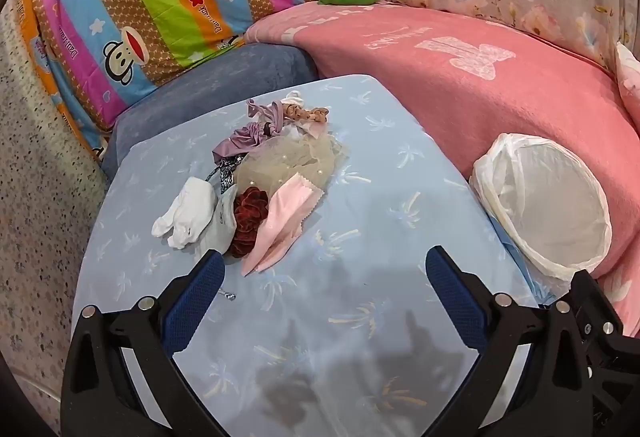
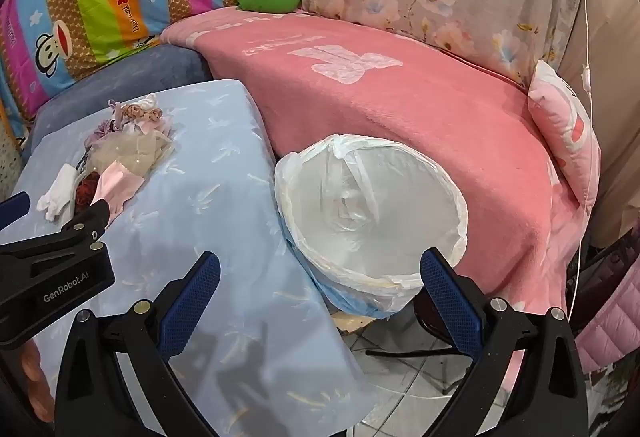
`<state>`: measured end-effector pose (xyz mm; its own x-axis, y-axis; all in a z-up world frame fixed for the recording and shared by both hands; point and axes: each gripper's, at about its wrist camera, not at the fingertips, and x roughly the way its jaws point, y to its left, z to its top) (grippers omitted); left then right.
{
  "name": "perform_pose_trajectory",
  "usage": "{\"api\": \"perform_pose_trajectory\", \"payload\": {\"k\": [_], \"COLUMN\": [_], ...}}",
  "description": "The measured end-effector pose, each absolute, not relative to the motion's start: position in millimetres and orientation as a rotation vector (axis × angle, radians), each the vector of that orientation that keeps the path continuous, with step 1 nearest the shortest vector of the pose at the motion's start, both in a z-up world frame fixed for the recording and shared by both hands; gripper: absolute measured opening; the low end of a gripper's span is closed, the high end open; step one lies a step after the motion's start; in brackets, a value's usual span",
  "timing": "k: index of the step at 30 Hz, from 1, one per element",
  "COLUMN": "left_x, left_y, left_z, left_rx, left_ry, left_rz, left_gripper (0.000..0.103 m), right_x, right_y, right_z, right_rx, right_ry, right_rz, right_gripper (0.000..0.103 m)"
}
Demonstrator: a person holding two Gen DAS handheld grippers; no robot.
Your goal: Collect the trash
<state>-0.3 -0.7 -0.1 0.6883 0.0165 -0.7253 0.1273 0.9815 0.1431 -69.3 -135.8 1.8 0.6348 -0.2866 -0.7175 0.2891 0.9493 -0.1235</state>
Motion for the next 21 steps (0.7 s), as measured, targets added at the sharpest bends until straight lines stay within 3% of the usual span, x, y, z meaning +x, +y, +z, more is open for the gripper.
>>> {"api": "perform_pose_trajectory", "payload": {"k": [21], "left_x": [3.8], "left_y": [-8.7], "left_z": [0.8], "left_rx": [0.177], "left_ry": [0.821], "left_rz": [-0.086], "left_gripper": [0.096], "right_x": [-64.5], "right_y": [-134.3], "right_z": [8.5], "right_rx": [-0.026], "right_ry": [0.812], "right_rz": [-0.334], "right_gripper": [0.097]}}
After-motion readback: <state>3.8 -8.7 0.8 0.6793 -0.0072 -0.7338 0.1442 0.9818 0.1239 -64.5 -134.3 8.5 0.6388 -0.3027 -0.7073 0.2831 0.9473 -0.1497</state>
